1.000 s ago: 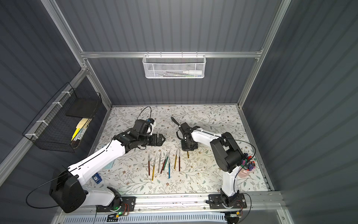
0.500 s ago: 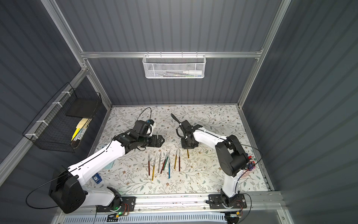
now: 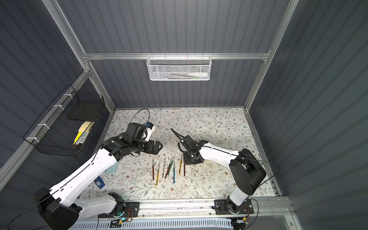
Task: Remove protective caps from carving knives
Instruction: Place the carving knife at the center of the board.
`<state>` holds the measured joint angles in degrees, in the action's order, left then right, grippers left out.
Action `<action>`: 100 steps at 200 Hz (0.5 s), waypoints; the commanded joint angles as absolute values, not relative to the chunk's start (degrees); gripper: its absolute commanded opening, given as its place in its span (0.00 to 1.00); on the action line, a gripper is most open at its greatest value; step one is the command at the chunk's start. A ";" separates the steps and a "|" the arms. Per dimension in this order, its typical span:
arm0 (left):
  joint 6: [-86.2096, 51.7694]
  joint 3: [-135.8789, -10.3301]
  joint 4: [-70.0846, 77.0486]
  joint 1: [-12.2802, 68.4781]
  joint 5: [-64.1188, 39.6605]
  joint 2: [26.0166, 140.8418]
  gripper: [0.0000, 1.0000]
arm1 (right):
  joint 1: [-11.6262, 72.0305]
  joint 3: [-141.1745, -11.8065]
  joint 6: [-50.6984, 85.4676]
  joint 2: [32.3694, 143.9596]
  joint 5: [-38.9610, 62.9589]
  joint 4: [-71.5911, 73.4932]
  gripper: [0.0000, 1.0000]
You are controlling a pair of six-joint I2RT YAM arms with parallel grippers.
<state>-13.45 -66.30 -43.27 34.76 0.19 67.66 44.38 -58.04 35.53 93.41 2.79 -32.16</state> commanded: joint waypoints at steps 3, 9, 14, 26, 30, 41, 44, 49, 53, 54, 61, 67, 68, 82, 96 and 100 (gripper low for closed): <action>-10.73 -66.55 -48.43 34.48 8.42 64.31 0.96 | 46.47 -57.60 39.63 94.16 1.24 -30.67 0.20; -10.56 -66.21 -48.38 34.47 8.95 63.59 0.96 | 46.93 -57.78 40.09 94.83 0.89 -30.83 0.20; -10.55 -65.92 -48.22 34.48 9.05 62.96 0.96 | 47.30 -57.87 40.31 95.35 0.65 -30.80 0.20; -10.55 -65.19 -47.50 34.52 8.37 61.76 0.96 | 48.18 -58.24 40.89 96.59 0.09 -30.90 0.20; -10.55 -64.93 -47.11 34.51 7.91 61.51 0.96 | 48.39 -58.42 41.16 97.01 0.01 -30.96 0.20; -10.76 -64.25 -46.31 34.45 7.04 60.87 0.96 | 49.14 -58.87 41.54 97.83 -0.55 -31.09 0.20; -10.77 -64.11 -46.10 34.46 6.91 60.74 0.96 | 49.30 -59.08 41.65 98.09 -0.75 -31.03 0.20; -10.89 -63.87 -45.82 34.50 6.86 60.54 0.96 | 49.55 -59.42 41.80 98.50 -1.06 -31.28 0.20; -11.01 -63.76 -45.60 34.46 6.81 60.56 0.96 | 49.80 -59.69 41.95 98.87 -1.32 -31.57 0.20; -11.04 -63.70 -45.56 34.46 6.79 60.51 0.96 | 49.86 -59.77 41.94 98.92 -1.41 -31.60 0.20; -11.15 -63.51 -45.29 34.45 6.92 60.44 0.96 | 50.21 -60.30 42.17 99.65 -1.90 -32.16 0.20; -11.29 -63.41 -45.12 34.52 6.81 60.45 0.97 | 50.48 -60.59 42.25 100.23 -2.20 -32.33 0.20; -11.32 -63.39 -45.10 34.49 6.79 60.42 0.97 | 50.51 -60.62 42.26 100.34 -2.20 -32.38 0.20; -11.41 -63.07 -44.67 34.52 6.12 60.54 0.97 | 51.10 -60.98 42.45 101.51 -2.58 -32.58 0.20; -11.47 -62.71 -44.30 34.51 5.62 60.88 0.97 | 51.58 -61.14 42.58 102.29 -3.14 -32.89 0.20; -11.43 -62.75 -44.17 34.53 5.50 60.94 0.97 | 51.74 -61.25 42.64 102.55 -3.33 -33.06 0.20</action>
<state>-11.99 -63.40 -45.12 34.76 6.20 60.86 50.81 -59.81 41.04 101.06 -0.82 -31.31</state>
